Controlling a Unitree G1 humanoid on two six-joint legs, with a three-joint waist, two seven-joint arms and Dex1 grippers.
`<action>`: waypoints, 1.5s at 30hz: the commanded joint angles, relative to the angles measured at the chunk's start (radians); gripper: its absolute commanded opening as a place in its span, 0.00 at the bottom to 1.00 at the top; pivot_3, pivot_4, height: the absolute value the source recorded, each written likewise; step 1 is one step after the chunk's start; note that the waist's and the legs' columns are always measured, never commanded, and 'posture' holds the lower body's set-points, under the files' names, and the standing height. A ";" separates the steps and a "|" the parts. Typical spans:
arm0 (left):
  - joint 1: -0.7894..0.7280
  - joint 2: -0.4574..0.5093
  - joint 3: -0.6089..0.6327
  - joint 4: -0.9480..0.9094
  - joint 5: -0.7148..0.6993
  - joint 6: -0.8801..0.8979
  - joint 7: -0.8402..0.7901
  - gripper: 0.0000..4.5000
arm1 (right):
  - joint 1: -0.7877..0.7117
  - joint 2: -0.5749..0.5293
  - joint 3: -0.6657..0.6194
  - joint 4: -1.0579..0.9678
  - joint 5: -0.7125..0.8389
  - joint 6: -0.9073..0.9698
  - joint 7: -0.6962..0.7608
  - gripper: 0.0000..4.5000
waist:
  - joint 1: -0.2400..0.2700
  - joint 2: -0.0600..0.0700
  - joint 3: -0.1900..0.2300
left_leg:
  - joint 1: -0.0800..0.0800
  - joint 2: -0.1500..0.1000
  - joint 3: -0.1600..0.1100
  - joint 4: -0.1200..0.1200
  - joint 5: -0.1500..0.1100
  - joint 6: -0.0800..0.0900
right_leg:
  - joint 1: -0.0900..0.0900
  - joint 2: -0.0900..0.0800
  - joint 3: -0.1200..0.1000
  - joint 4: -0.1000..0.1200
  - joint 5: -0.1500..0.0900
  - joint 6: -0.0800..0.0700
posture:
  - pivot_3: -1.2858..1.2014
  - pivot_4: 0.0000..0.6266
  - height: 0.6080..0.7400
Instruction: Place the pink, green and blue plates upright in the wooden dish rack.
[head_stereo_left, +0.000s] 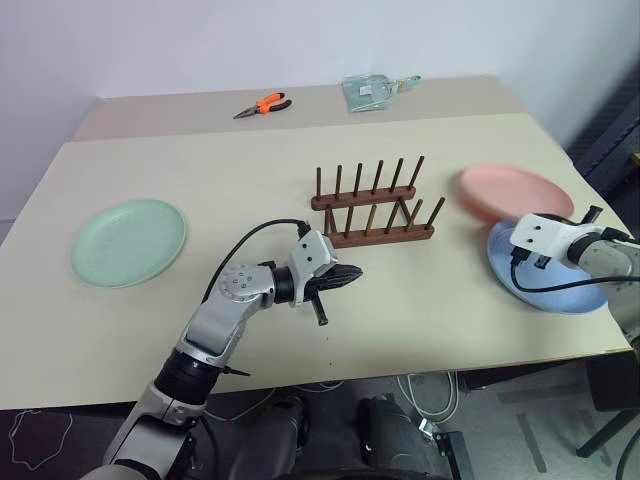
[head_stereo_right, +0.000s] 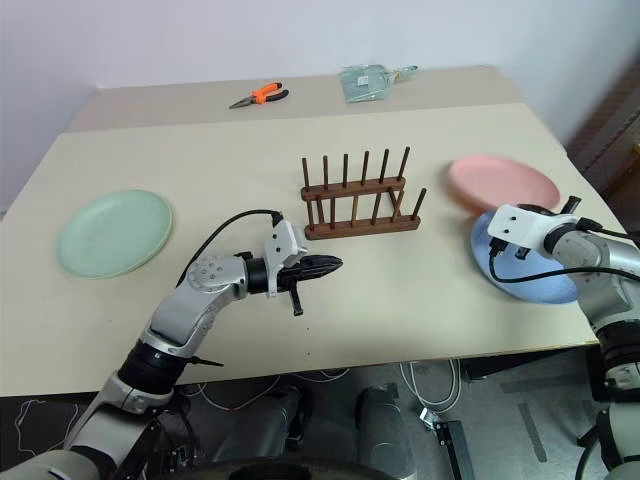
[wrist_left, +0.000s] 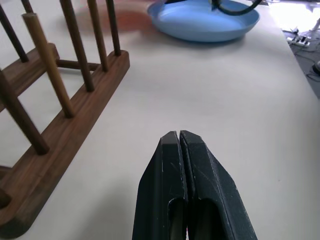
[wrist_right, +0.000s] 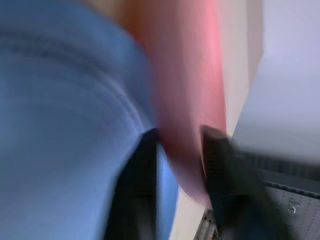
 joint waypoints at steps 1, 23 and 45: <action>0.012 0.014 -0.004 -0.052 -0.005 0.010 0.005 0.00 | -0.003 -0.011 -0.019 -0.035 -0.015 -0.051 -0.054 0.01 | 0.000 0.001 0.000 | 0.000 0.000 0.000 0.000 0.000 0.000 | 0.000 0.000 0.000 0.000 0.000 0.000 | 0.52 0.24 0.84; 0.006 0.059 0.027 0.007 -0.003 -0.044 0.009 0.00 | -0.024 0.251 -0.386 -0.820 1.209 0.709 0.268 0.01 | 0.003 0.001 0.003 | -0.002 0.000 -0.002 0.001 -0.001 0.002 | 0.000 -0.001 0.000 -0.002 0.000 -0.001 | 0.52 0.24 0.84; 0.013 0.072 0.054 -0.005 -0.040 -0.005 0.013 0.41 | 0.012 0.262 -0.359 -0.627 0.908 0.509 0.286 0.67 | 0.002 0.002 0.003 | -0.003 0.000 -0.002 0.001 -0.001 0.002 | -0.002 0.000 0.000 -0.001 0.001 0.001 | 0.52 0.24 0.84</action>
